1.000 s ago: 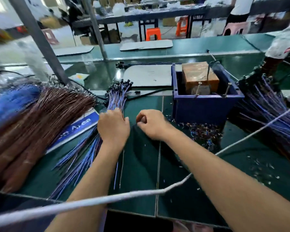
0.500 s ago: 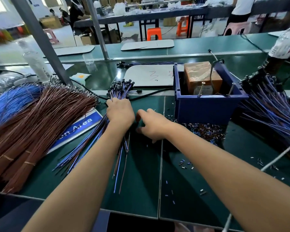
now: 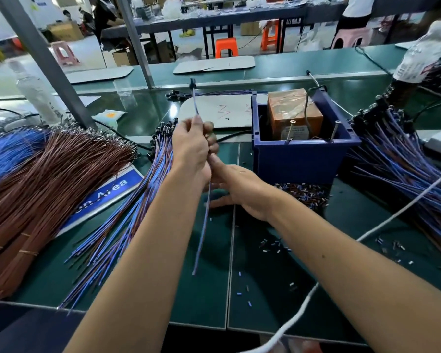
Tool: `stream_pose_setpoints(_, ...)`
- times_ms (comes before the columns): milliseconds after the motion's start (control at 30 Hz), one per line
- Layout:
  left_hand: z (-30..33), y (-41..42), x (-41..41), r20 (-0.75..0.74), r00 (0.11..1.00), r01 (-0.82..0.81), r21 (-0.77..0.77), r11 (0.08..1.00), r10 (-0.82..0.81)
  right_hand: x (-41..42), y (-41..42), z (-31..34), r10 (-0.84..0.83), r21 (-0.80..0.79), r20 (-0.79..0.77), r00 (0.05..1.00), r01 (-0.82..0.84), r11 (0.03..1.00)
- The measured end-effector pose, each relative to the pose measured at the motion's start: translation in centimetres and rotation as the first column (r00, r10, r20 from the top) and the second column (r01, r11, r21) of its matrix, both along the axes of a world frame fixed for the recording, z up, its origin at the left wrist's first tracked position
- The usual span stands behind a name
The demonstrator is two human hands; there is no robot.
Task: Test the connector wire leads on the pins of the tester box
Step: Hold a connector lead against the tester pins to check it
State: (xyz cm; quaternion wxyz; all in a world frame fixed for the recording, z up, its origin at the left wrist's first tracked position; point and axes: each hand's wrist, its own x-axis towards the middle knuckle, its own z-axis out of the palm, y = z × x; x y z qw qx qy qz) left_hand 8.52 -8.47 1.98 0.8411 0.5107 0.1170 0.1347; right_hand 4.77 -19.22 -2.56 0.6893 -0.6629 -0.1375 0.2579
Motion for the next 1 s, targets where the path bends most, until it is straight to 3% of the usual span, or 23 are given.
stream_pose_setpoints(133,4.1,-1.0,-0.6,0.188,0.981,0.008,-0.24,0.971,0.039,-1.2,-3.3,0.5,0.115,0.2,0.092,0.989,-0.132,0.971)
stream_pose_setpoints(200,6.0,-0.7,-0.8,0.243,0.97,0.066,-0.327,0.943,0.017,-1.3,-5.2,1.3,0.095,0.251,0.11,0.989,-0.12,0.96)
stream_pose_setpoints(367,7.8,2.2,-1.3,0.292,0.956,0.056,-0.313,0.948,0.04,-1.1,-11.9,1.5,-0.101,-0.028,0.363,0.926,0.119,0.993)
stream_pose_setpoints(467,7.3,3.2,-2.0,0.343,0.934,-0.048,-0.141,0.989,0.094,-1.3,-14.8,0.2,-0.306,0.024,0.441,0.844,0.329,0.944)
stream_pose_setpoints(567,5.0,-0.1,-3.8,0.438,0.899,-0.14,0.291,0.946,-0.002,-1.5,-15.6,-1.0,-0.435,0.08,0.506,0.745,0.461,0.884)
stream_pose_setpoints(633,2.5,-3.8,-5.1,0.477,0.857,-0.145,0.586,0.797,-0.195,-1.7,-15.6,-1.5,-0.458,0.086,0.534,0.711,0.493,0.866)
stream_pose_setpoints(700,-0.2,-6.9,-6.2,0.447,0.802,-0.206,0.83,0.518,-0.397,-1.9,-15.7,-1.8,-0.463,0.085,0.565,0.683,0.51,0.856)
stream_pose_setpoints(767,-2.4,-8.6,-6.5,0.373,0.781,-0.295,0.927,0.231,-0.501,-2.2,-16.0,-1.8,-0.466,0.103,0.601,0.649,0.515,0.851)
stream_pose_setpoints(800,-3.1,-9.0,-6.4,0.324,0.788,-0.283,0.946,0.16,-0.524,-2.3,-16.1,-1.7,-0.476,0.118,0.61,0.634,0.521,0.845)
stream_pose_setpoints(900,-4.6,-9.3,-6.2,0.203,0.809,-0.15,0.979,0.139,-0.551,-2.4,-16.1,-1.8,-0.519,0.161,0.559,0.647,0.53,0.833)
stream_pose_setpoints(1000,-5.9,-8.6,-5.6,0.226,0.807,-0.087,0.959,0.268,-0.546,-2.2,-16.2,-2.0,-0.518,0.158,0.52,0.679,0.52,0.839)
